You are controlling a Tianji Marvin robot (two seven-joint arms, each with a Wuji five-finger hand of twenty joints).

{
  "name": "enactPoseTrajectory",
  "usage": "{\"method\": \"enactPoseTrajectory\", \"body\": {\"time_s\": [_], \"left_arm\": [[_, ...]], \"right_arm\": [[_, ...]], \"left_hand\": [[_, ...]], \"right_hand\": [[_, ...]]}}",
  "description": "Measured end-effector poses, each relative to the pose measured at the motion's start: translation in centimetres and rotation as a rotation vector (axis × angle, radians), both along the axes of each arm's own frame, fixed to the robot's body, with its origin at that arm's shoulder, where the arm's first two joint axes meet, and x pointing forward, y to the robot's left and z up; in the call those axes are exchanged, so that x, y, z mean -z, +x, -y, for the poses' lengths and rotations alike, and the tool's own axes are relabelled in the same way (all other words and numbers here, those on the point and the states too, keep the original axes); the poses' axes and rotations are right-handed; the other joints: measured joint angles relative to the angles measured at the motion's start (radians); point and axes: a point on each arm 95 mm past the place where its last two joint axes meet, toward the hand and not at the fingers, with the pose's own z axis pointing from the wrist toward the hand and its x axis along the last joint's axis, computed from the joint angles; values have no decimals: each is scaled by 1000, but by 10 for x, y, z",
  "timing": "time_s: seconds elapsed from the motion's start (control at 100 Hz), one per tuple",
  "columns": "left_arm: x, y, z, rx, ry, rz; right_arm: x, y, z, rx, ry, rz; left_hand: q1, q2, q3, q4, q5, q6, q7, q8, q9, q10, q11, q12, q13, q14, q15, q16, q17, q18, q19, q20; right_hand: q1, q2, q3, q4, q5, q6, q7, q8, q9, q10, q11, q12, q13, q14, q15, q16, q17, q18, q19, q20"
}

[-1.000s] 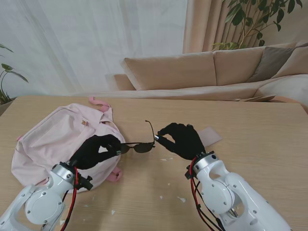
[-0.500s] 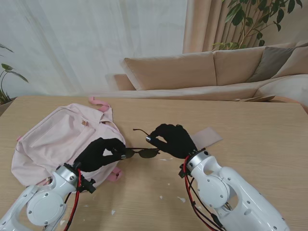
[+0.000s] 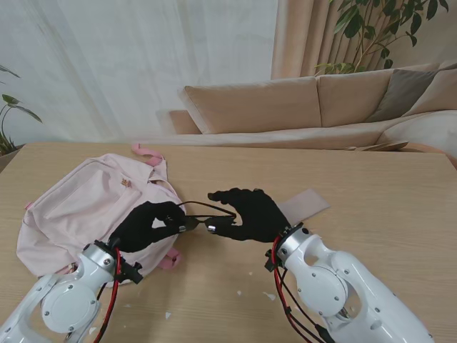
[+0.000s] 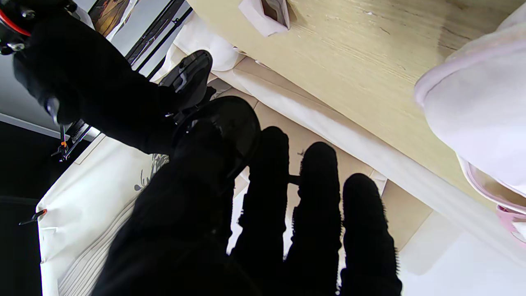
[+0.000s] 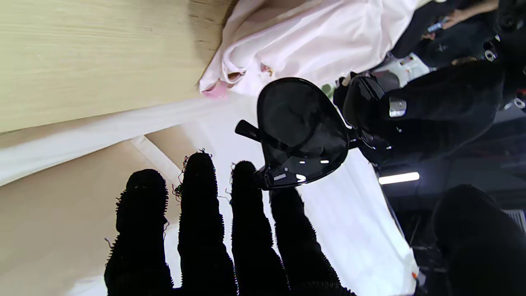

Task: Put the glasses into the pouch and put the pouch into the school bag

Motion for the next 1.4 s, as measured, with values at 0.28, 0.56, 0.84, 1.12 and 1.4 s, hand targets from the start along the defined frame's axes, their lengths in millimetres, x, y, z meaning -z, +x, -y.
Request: {"method": "enactPoseTrajectory", "body": {"time_s": [0.28,0.56,0.84,1.12,1.4], "left_arm": [[-2,0,-3,-4,0,14],[-3,0,-3,8,0,16],[0,2,3,14,11,6],[0,2,4,10,20,5],[-1,3,4,-2,24,-5]], "right_arm": [[-1,1,4,59,-92,-48],[-1,8,0,24,-97,-86],[-2,8,-4,-2,-92,-6],[-2,9,-8,2,-56,10],[-2,11,-10,8,-34,16]], "left_hand": [[0,0,0,-1,0,0,0,8,0,0,4,0,0,0,2,0,0,0,0,0],[-1,0,0,-1,0,0,0,10,0,0,10,1,0,0,2,1,0,0,0,0],[-1,0,0,-2,0,0,2,14,0,0,10,1,0,0,2,1,0,0,0,1],[-2,0,0,-2,0,0,12,21,0,18,10,1,0,0,2,1,0,0,0,1],[2,0,4,-2,0,0,13,-64,10,37,13,-26,0,0,-9,2,0,0,0,1]], "right_hand": [[14,-145,46,-29,-29,86,-108,-86,-67,61,-37,-95,0,18,-96,-57,0,0,-1,0],[144,-172,42,-30,105,-9,99,1,18,3,29,-59,31,22,-65,-51,24,-9,-3,0],[343,-258,214,-30,255,-141,237,33,123,-66,55,-2,86,-2,4,-26,52,-36,21,0],[477,-361,301,-152,353,-235,561,-148,258,-93,78,16,199,-12,53,-26,100,-36,47,0],[534,-358,288,-195,427,-231,581,-186,540,-103,75,-1,408,-13,114,-14,241,-23,117,0]]}}
